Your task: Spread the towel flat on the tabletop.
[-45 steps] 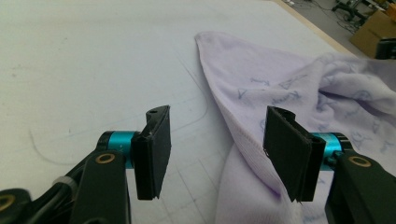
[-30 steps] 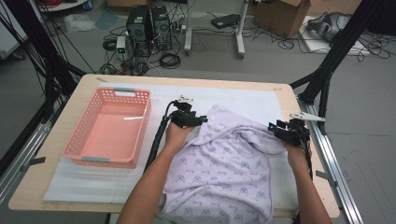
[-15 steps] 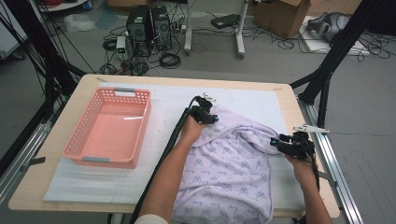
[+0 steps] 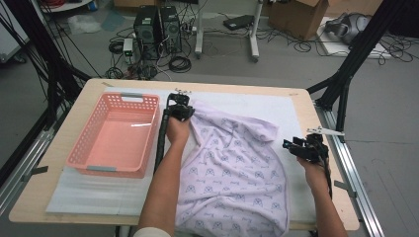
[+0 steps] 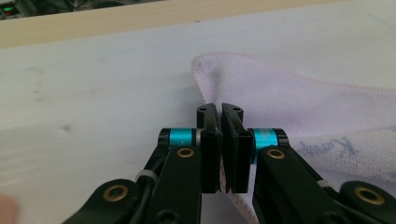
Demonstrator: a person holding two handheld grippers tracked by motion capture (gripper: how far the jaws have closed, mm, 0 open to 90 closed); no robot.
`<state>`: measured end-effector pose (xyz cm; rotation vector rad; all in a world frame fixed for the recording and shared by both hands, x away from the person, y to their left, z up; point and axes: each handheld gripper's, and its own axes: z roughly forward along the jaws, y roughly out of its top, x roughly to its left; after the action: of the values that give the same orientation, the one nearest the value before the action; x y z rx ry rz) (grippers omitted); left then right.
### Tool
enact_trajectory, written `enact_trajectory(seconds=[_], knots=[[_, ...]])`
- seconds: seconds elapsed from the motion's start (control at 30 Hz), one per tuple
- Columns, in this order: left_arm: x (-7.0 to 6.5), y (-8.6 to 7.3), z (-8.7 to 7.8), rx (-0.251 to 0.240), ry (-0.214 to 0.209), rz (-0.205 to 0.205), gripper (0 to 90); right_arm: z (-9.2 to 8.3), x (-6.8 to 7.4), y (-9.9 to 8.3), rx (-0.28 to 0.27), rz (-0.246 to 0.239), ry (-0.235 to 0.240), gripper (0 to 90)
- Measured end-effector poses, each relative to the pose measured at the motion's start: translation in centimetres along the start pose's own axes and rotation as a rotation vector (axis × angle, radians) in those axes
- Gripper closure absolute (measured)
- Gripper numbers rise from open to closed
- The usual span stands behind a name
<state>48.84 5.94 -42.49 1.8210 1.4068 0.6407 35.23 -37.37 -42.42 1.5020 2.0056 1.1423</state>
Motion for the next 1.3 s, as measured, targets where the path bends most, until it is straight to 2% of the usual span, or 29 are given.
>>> enact_trajectory(seconds=[0.07, 0.1, 0.17, 0.2, 0.23, 0.27, 0.3, 0.37, 0.43, 0.47, 0.5, 0.57, 0.63, 0.67, 0.7, 0.73, 0.77, 0.8, 0.83, 0.87, 0.93, 1.0, 1.07, 1.1, 1.17, 1.23, 1.27, 1.3], knots=[[0.8, -0.2, -0.2, -0.009, 0.013, -0.034, 85.5, 0.7, 0.2, 0.6, 0.006, 0.000, 0.002, 48.5], [1.1, -0.3, -0.2, 0.005, 0.008, -0.046, 85.2, 0.9, 0.3, 0.8, 0.008, 0.003, 0.007, 48.6], [1.3, -0.4, -0.2, 0.007, -0.008, -0.053, 82.2, 1.6, 0.5, 1.5, 0.003, 0.014, 0.019, 49.0], [1.2, -0.4, -0.3, 0.007, -0.015, -0.047, 77.7, 2.0, 0.5, 1.9, -0.002, 0.021, 0.030, 48.8], [1.1, -0.4, -0.3, 0.005, -0.040, -0.056, 69.5, 2.5, 0.5, 2.3, -0.005, 0.036, 0.051, 48.6], [1.1, -0.5, -0.3, 0.012, -0.083, -0.067, 62.5, 3.1, 0.4, 2.7, -0.013, 0.052, 0.079, 47.3], [0.9, -0.5, -0.3, 0.024, -0.122, -0.076, 58.6, 3.7, 0.3, 3.1, -0.018, 0.061, 0.100, 46.8], [0.5, -0.7, -0.4, 0.052, -0.163, -0.078, 52.6, 4.9, 0.2, 3.8, 0.004, 0.060, 0.079, 45.6], [0.0, -1.1, -0.6, 0.040, -0.187, -0.086, 50.8, 6.2, 0.1, 4.3, 0.021, 0.052, 0.055, 46.3], [0.0, -1.3, -0.7, 0.040, -0.196, -0.096, 50.6, 7.0, 0.1, 4.5, 0.051, 0.052, 0.044, 45.8], [-0.1, -1.7, -0.7, 0.041, -0.215, -0.113, 50.1, 7.5, 0.2, 4.6, 0.061, 0.048, 0.045, 46.2], [-0.1, -2.4, -0.6, 0.068, -0.235, -0.109, 50.0, 8.4, 0.4, 4.5, 0.086, 0.032, 0.055, 47.0], [-0.1, -3.0, -0.6, 0.061, -0.244, -0.114, 49.9, 9.2, 1.0, 4.2, 0.130, -0.034, 0.047, 50.1], [-0.1, -3.2, -0.7, 0.047, -0.245, -0.109, 49.7, 9.3, 1.4, 4.2, 0.132, -0.089, 0.012, 53.4], [-0.2, -3.3, -0.7, 0.040, -0.245, -0.109, 49.0, 9.4, 1.9, 4.3, 0.141, -0.157, -0.016, 60.3], [-0.3, -3.4, -0.7, 0.035, -0.245, -0.114, 48.2, 9.4, 2.0, 4.3, 0.141, -0.180, 0.002, 77.3], [-0.3, -3.4, -0.8, 0.036, -0.246, -0.113, 46.8, 9.5, 2.1, 4.4, 0.146, -0.210, 0.023, 85.2], [-0.4, -3.4, -0.8, 0.038, -0.245, -0.103, 46.6, 9.6, 2.2, 4.5, 0.146, -0.252, 0.006, 86.7], [-0.5, -3.4, -1.0, 0.040, -0.247, -0.093, 46.6, 9.8, 2.3, 4.6, 0.146, -0.266, -0.010, 87.3], [-0.6, -3.5, -1.2, 0.041, -0.251, -0.084, 46.3, 10.0, 2.1, 5.0, 0.145, -0.273, -0.053, 87.7], [-0.6, -3.4, -1.6, 0.052, -0.260, -0.069, 45.2, 10.2, 1.6, 5.5, 0.120, -0.262, -0.135, 87.8], [-0.6, -3.3, -2.2, 0.057, -0.270, -0.054, 43.8, 9.8, 0.7, 6.2, 0.029, -0.216, -0.239, 87.7], [-0.8, -3.2, -2.6, 0.053, -0.287, -0.034, 43.7, 9.3, 0.0, 7.1, -0.024, -0.172, -0.315, 87.5], [-0.9, -3.1, -2.7, 0.053, -0.302, -0.035, 43.7, 9.3, -0.2, 7.5, -0.029, -0.164, -0.325, 87.1], [-1.3, -3.1, -2.6, 0.066, -0.338, -0.036, 44.3, 9.4, -0.4, 7.9, 0.001, -0.148, -0.285, 82.6], [-1.8, -3.3, -2.3, 0.083, -0.341, -0.027, 44.6, 9.1, -0.3, 7.9, -0.014, -0.123, -0.270, 69.2], [-2.0, -3.3, -2.2, 0.091, -0.345, -0.027, 44.2, 8.7, -0.4, 7.9, -0.018, -0.086, -0.232, 67.4], [-2.3, -3.4, -2.0, 0.101, -0.344, -0.019, 43.8, 8.5, -0.4, 7.9, -0.021, -0.073, -0.215, 65.7]])
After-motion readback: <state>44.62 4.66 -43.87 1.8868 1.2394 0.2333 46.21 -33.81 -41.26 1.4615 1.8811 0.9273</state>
